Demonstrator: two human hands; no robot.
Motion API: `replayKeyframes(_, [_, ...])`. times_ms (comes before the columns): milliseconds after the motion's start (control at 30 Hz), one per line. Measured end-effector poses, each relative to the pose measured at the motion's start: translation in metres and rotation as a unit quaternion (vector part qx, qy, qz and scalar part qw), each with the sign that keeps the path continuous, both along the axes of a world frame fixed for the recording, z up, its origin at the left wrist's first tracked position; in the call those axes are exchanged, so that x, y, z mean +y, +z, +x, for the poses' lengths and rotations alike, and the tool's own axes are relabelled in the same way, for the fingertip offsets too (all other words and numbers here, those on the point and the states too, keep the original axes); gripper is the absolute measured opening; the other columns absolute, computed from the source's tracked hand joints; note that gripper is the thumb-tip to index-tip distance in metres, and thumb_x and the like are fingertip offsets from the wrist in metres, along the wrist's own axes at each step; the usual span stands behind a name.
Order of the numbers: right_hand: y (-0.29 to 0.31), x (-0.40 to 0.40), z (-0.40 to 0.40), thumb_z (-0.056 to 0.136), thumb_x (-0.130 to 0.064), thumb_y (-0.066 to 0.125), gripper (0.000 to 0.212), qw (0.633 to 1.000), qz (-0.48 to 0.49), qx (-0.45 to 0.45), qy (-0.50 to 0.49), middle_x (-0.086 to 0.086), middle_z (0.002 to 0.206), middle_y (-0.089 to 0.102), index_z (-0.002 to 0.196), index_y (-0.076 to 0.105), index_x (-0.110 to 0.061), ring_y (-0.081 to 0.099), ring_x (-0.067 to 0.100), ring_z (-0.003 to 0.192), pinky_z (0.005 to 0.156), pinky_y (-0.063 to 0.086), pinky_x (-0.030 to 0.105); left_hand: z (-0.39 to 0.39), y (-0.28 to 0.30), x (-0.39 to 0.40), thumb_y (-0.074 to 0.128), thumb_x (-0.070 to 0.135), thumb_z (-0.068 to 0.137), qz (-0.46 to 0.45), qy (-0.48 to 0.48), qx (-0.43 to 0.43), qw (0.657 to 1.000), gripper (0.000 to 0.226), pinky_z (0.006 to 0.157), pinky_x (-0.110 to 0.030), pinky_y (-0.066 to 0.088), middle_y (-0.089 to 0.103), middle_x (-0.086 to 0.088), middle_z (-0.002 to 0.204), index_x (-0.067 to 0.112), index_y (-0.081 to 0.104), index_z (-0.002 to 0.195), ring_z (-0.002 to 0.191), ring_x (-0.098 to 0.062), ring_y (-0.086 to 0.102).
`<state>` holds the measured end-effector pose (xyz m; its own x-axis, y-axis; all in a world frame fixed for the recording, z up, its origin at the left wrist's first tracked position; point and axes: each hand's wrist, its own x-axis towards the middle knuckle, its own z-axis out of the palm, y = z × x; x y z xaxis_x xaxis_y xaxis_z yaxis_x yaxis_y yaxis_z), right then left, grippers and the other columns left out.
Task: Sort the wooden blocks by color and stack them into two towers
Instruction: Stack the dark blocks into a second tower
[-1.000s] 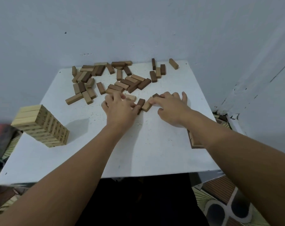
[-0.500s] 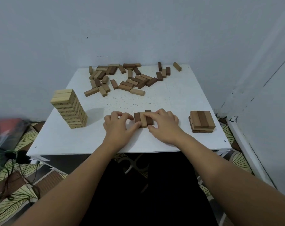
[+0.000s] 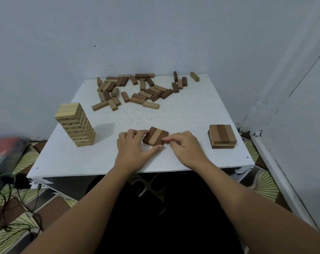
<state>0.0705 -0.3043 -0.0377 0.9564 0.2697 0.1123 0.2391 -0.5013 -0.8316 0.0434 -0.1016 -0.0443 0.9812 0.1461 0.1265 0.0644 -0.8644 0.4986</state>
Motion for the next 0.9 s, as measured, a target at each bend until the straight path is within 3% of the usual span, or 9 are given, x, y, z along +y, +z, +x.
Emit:
replayKeyframes(67, [0.002,0.000,-0.001,0.099,-0.013,0.053,0.034,1.000,0.023,0.012,0.005,-0.021,0.099,0.074,0.106,0.080,-0.032,0.049,-0.009,0.109,0.088,0.038,0.008,-0.001,0.002,-0.001,0.056,0.085,0.078,0.000,-0.003,0.002,1.000,0.075,0.105,-0.028,0.020,0.044,0.015,0.122,0.043,0.054,0.140,0.125,-0.014,0.025])
replayKeyframes(133, [0.001,0.002,-0.001,0.099,-0.014,0.054,0.029,0.999,0.031,0.000,-0.017,-0.020,0.099,0.072,0.106,0.077,-0.030,0.050,0.000,0.111,0.089,0.040,0.016,-0.001,0.004,0.000,0.046,0.079,0.074,-0.001,-0.016,0.003,1.000,0.079,0.106,-0.028,0.018,0.042,0.018,0.121,0.043,0.055,0.143,0.119,-0.012,0.024])
replayKeyframes(233, [-0.001,0.001,0.002,0.100,-0.014,0.053,0.026,0.998,0.035,-0.014,-0.057,-0.015,0.115,0.064,0.118,0.067,-0.027,0.048,0.009,0.116,0.086,0.036,0.012,-0.001,0.005,0.003,0.040,0.073,0.071,-0.018,-0.034,0.000,0.999,0.082,0.111,-0.031,0.018,0.046,0.022,0.129,0.043,0.055,0.145,0.124,-0.013,0.026])
replayKeyframes(333, [-0.002,0.001,0.003,0.104,-0.022,0.049,0.040,0.999,0.004,-0.004,-0.039,-0.013,0.140,0.056,0.143,0.053,-0.027,0.042,0.009,0.132,0.100,0.033,0.017,-0.002,0.006,0.005,0.043,0.064,0.075,-0.033,-0.059,-0.003,0.998,0.082,0.119,-0.037,0.016,0.048,0.016,0.150,0.041,0.044,0.154,0.141,-0.015,0.026])
replayKeyframes(433, [0.001,0.002,0.002,0.108,-0.026,0.043,0.048,1.000,0.011,0.012,-0.004,-0.011,0.158,0.041,0.156,0.040,-0.026,0.032,0.006,0.145,0.116,0.025,0.025,-0.006,0.013,0.004,0.052,0.048,0.088,-0.111,-0.070,-0.001,0.991,0.080,0.126,-0.037,0.015,0.034,0.011,0.165,0.036,0.028,0.163,0.152,-0.011,0.023])
replayKeyframes(533, [0.014,0.009,0.006,0.111,-0.027,0.036,0.049,0.982,0.158,0.102,-0.012,-0.013,0.164,0.031,0.160,0.032,-0.028,0.026,0.000,0.147,0.118,0.019,0.024,-0.005,0.024,-0.001,0.044,0.044,0.098,-0.288,-0.031,-0.012,0.957,0.072,0.124,-0.029,0.017,0.025,0.014,0.169,0.032,0.022,0.165,0.151,0.000,0.022])
replayKeyframes(667, [0.025,0.034,0.016,0.112,-0.039,0.027,0.050,0.932,0.315,0.176,-0.044,-0.012,0.167,0.027,0.161,0.028,-0.030,0.024,0.000,0.149,0.126,0.015,0.030,0.007,0.035,-0.028,0.029,0.047,0.110,-0.505,0.069,-0.027,0.860,0.055,0.119,-0.028,0.021,0.028,0.006,0.168,0.035,0.025,0.164,0.146,-0.001,0.029])
replayKeyframes(800, [0.023,0.054,0.015,0.111,-0.046,0.027,0.054,0.916,0.351,0.191,-0.039,-0.010,0.168,0.024,0.163,0.025,-0.030,0.020,0.002,0.153,0.124,0.014,0.029,0.011,0.031,-0.043,0.032,0.072,0.081,-0.535,0.072,-0.020,0.842,0.086,0.126,-0.033,0.016,0.029,0.014,0.167,0.040,0.030,0.160,0.152,0.000,0.023])
replayKeyframes(900, [0.014,0.060,0.012,0.109,-0.051,0.028,0.057,0.919,0.345,0.187,-0.029,-0.012,0.168,0.025,0.162,0.025,-0.032,0.021,0.000,0.152,0.126,0.014,0.031,0.011,0.027,-0.043,0.032,0.074,0.074,-0.540,0.082,-0.025,0.837,0.089,0.129,-0.038,0.018,0.035,0.018,0.163,0.040,0.038,0.157,0.150,0.000,0.028])
